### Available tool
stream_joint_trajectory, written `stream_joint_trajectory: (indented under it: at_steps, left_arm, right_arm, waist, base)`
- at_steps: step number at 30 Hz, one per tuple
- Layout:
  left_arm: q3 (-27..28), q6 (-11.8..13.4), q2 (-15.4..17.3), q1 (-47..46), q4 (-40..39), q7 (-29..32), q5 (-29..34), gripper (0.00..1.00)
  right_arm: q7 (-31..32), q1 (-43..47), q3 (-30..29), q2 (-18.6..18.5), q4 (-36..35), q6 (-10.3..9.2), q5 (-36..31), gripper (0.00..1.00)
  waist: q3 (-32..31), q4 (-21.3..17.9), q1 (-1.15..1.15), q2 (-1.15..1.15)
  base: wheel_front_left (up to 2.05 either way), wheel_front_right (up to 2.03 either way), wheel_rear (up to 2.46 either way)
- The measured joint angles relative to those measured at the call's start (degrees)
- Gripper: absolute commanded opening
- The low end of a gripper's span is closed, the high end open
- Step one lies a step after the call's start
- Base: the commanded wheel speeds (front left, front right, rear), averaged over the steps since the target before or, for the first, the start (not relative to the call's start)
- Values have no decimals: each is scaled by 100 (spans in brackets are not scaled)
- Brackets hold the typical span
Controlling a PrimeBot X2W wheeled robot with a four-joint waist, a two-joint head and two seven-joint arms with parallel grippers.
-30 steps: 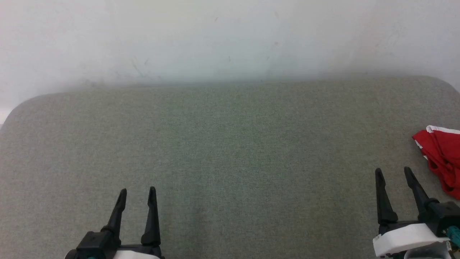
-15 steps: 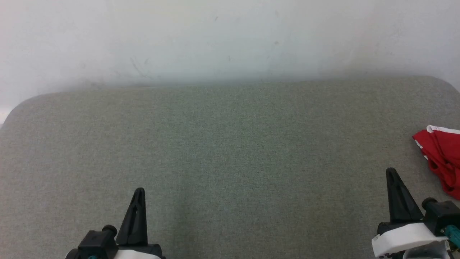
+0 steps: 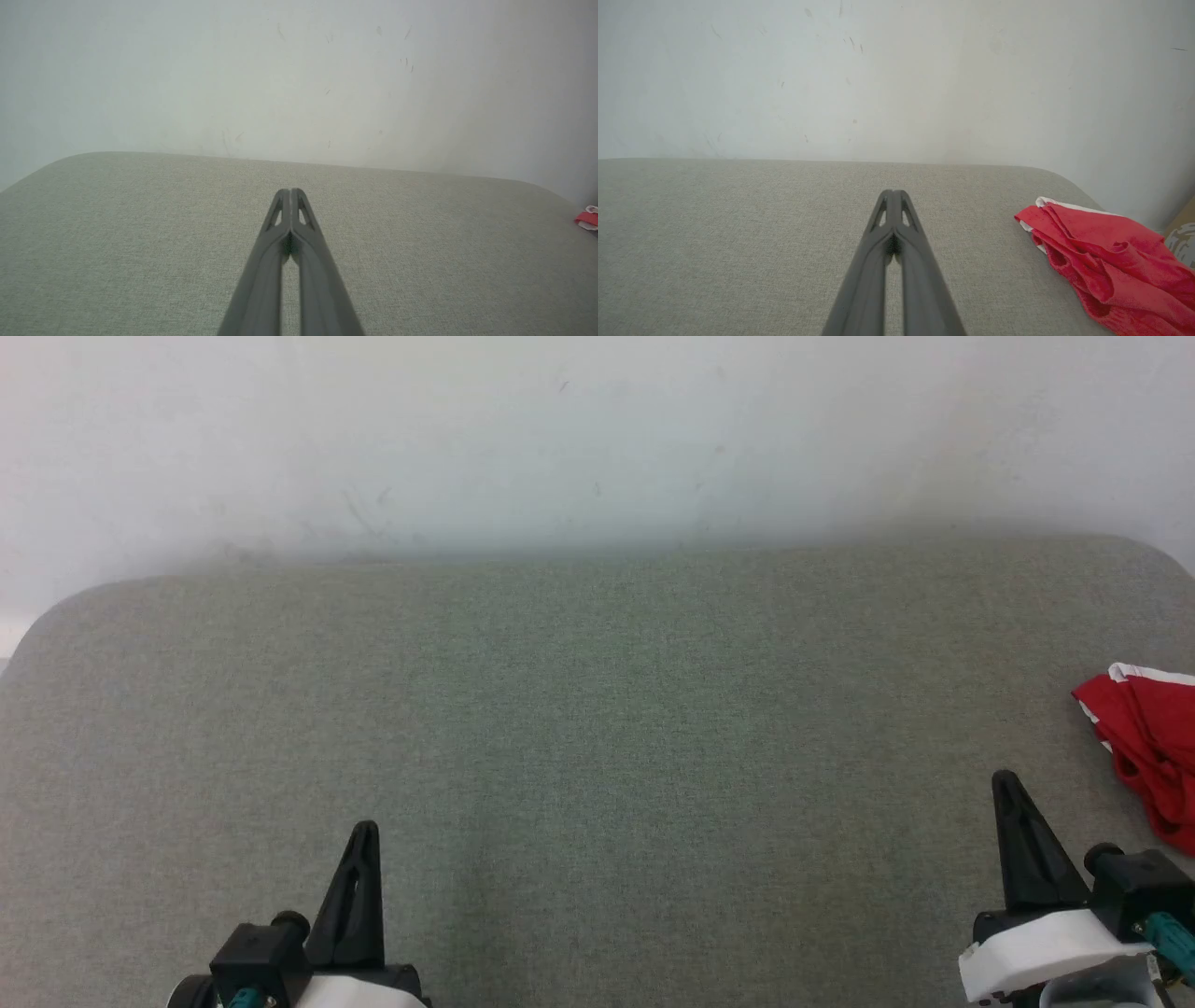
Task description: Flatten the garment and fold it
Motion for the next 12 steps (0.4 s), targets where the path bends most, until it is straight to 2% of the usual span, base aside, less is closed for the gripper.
stream_joint_trajectory:
  at_steps: [12]
  left_arm:
    - [29, 0, 0, -90, 14, 154, 88, 0]
  right_arm:
    - [126, -24, 82, 0, -64, 0, -14, 0]
  waist:
    - [-15, 9, 0, 0]
  base:
    - [0, 0, 0]
